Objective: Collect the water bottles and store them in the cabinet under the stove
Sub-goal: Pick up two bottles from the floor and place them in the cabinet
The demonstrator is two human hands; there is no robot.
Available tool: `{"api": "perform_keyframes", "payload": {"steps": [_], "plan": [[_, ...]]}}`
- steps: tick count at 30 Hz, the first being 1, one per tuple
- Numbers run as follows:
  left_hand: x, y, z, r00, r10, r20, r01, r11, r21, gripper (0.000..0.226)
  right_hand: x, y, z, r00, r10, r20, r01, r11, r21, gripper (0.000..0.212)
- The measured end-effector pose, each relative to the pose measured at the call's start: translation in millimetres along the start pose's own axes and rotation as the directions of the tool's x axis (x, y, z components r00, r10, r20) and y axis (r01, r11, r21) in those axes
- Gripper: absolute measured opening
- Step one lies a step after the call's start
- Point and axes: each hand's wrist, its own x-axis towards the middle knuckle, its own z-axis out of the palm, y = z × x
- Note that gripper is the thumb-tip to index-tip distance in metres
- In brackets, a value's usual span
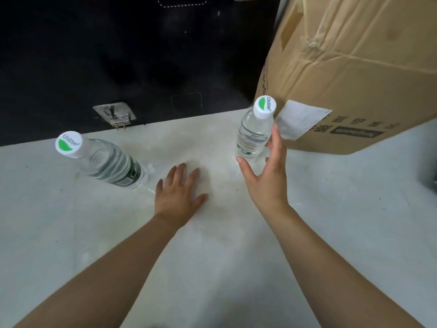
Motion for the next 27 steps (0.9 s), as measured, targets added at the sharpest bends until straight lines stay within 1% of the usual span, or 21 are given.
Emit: {"api": "perform_keyframes", "payload": {"steps": [3,7,10,13,14,16,19,21,23,25,27], "plan": [[4.1,-3.4,7.4,1.000,0.008,0.018,-0.009,1.000,0.016,0.069,6.3,4.7,11.5,0.999,-0.016,-0.052,0.017,1.000,0.021,0.087],[7.0,-7.5,18.6,0.997,0.024,-0.077,-0.022,0.999,0.026,0.075,17.8,11.8,27.5,0.989,-0.059,-0.136,0.069,0.995,0.073,0.088],[7.6,-6.1,17.6,0.999,0.030,-0.045,-0.028,0.999,0.042,0.076,28.7,13.1,30.9,0.972,-0.118,-0.201,0.131,0.990,0.055,0.080],[7.7,-7.5,17.4,0.998,0.024,-0.053,-0.023,0.999,0.024,0.071,35.9,10.5,30.1,0.966,-0.164,-0.198,0.177,0.983,0.048,0.074],[8.2,-8.0,17.8,0.998,0.025,-0.058,-0.024,0.999,0.027,0.069,36.3,8.9,28.8,0.969,-0.169,-0.180,0.180,0.983,0.046,0.074],[8.8,-9.6,20.1,0.997,0.033,-0.070,-0.031,0.999,0.033,0.068,32.1,6.2,25.1,0.984,-0.136,-0.114,0.142,0.989,0.048,0.077],[8.2,-9.5,20.6,0.996,0.039,-0.082,-0.038,0.999,0.015,0.070,15.2,6.5,10.5,0.997,-0.073,0.034,0.072,0.997,0.030,0.083],[7.7,-9.4,21.0,0.996,0.038,-0.084,-0.038,0.999,-0.007,0.072,2.4,7.1,-0.9,0.990,-0.014,0.144,0.019,0.999,-0.030,0.086],[6.9,-9.1,20.2,0.995,0.037,-0.093,-0.039,0.999,-0.023,0.073,-8.7,7.4,-6.8,0.974,0.046,0.221,-0.018,0.992,-0.128,0.088],[7.0,-9.6,19.1,0.995,0.040,-0.088,-0.042,0.999,-0.014,0.076,-15.5,9.4,-6.0,0.967,0.091,0.236,-0.045,0.980,-0.193,0.088],[7.0,-10.8,19.0,0.997,0.041,-0.060,-0.040,0.999,0.006,0.078,-18.4,12.7,-0.4,0.963,0.132,0.237,-0.082,0.975,-0.208,0.087]]}}
